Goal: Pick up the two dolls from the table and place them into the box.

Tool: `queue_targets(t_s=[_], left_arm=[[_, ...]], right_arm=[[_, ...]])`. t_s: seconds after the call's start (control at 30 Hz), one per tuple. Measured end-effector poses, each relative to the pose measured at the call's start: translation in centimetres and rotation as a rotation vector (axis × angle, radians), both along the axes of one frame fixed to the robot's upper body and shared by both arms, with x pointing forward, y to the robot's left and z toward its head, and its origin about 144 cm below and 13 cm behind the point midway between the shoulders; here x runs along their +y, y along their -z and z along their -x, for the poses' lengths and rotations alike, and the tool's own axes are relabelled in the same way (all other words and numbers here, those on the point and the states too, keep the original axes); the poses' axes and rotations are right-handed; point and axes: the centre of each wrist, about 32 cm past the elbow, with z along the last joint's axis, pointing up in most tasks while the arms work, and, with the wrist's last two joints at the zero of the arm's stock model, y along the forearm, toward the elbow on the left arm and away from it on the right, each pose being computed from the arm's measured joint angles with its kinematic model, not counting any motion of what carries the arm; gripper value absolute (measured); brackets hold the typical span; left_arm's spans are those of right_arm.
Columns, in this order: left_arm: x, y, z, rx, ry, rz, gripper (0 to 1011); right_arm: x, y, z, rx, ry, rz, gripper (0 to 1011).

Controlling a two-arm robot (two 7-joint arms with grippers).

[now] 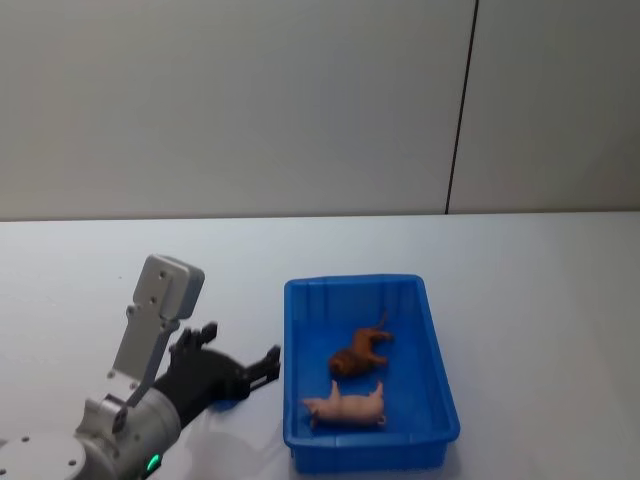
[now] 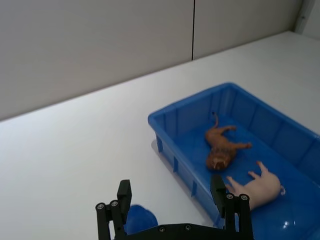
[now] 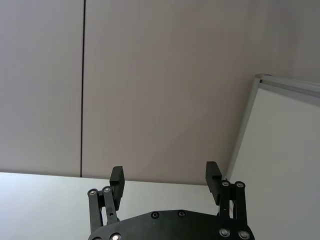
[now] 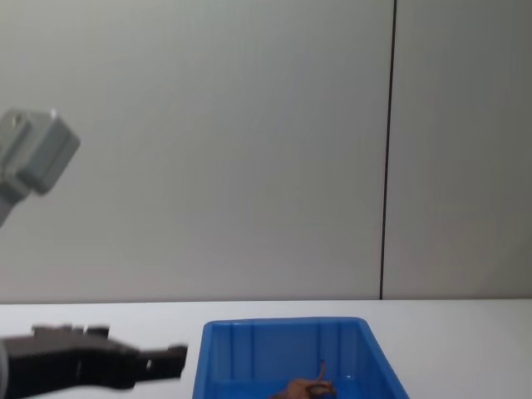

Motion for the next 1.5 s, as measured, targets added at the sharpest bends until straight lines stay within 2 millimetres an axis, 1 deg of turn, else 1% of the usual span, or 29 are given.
queue_targets(t_s=[0.23, 0.63, 1.1, 1.5], left_arm=[[0.7, 1.5, -0.3, 0.115, -0.027, -0.003, 1001], [1.5, 3.6, -0.9, 0.203, -0.080, 0.005, 1001], [1.8, 5.5, -1.7, 0.203, -0.122, 0.049, 1001], [1.9, 6.4, -2.1, 0.204, -0.128, 0.058, 1001]], right_arm=[[-0.3, 0.1, 0.3, -0.009, 0.029, 0.000, 1001], [-0.5, 0.1, 0.4, -0.016, 0.048, -0.001, 1001], [-0.6, 0.1, 0.5, -0.020, 0.057, 0.000, 1001], [-0.6, 0.1, 0.5, -0.021, 0.060, 0.000, 1001]])
